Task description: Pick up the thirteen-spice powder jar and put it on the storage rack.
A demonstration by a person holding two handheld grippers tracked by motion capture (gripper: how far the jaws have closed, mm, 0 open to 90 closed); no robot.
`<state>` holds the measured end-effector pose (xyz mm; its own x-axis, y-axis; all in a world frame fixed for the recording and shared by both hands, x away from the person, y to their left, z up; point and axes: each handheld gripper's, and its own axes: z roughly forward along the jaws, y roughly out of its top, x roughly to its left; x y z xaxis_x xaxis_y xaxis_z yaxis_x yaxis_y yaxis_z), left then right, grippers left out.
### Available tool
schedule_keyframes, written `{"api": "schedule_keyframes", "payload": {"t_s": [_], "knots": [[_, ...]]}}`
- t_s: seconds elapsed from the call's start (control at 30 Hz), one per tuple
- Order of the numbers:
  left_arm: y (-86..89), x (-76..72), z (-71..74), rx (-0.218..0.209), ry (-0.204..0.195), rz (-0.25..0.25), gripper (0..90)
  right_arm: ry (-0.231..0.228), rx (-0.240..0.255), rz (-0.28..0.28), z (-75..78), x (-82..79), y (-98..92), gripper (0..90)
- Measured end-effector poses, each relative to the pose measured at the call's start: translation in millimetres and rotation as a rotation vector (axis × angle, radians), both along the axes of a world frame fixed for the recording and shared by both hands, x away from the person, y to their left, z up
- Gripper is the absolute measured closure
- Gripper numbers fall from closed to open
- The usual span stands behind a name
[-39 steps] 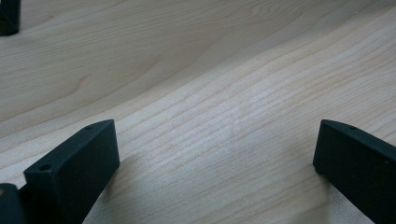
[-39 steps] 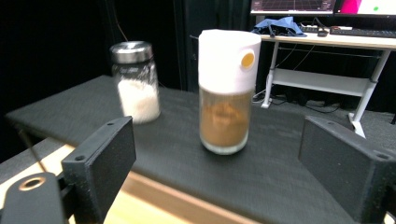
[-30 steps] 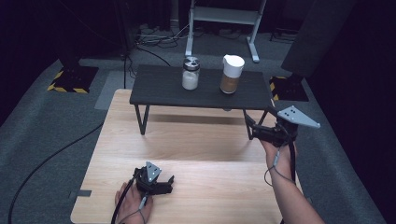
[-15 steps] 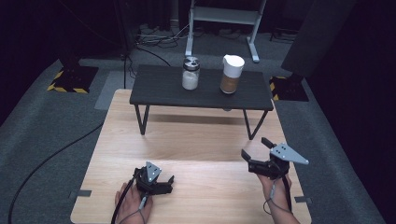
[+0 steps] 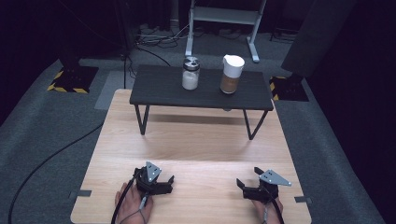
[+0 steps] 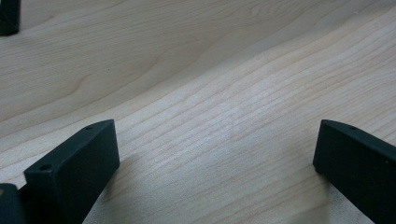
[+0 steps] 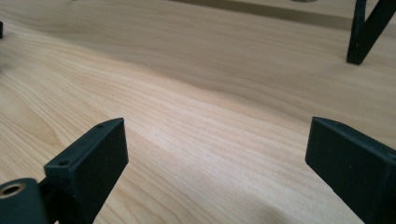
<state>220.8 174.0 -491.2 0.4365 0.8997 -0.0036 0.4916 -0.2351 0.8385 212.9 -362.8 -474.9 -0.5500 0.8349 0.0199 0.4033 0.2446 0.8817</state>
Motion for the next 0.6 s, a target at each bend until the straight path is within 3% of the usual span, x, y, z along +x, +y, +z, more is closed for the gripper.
{"api": "schedule_keyframes", "payload": {"t_s": [0.23, 0.43, 0.5, 0.6], "knots": [[-0.1, 0.0, 0.0, 0.000, 0.000, 0.000, 0.3, 0.047, -0.060, -0.033, -3.4, 5.4, 7.6, 4.1], [0.0, -0.1, 0.0, 0.000, 0.000, 0.000, 0.3, 0.053, -0.133, -0.032, -4.3, 9.4, 21.9, 2.6], [-0.1, -0.1, -0.1, 0.000, 0.000, 0.001, 0.3, 0.035, -0.109, -0.026, -10.8, 11.3, 19.7, 2.4], [-0.1, -0.1, -0.1, 0.000, 0.000, 0.001, 0.2, 0.069, -0.089, -0.025, -8.7, 17.5, 17.1, 1.9]]}}
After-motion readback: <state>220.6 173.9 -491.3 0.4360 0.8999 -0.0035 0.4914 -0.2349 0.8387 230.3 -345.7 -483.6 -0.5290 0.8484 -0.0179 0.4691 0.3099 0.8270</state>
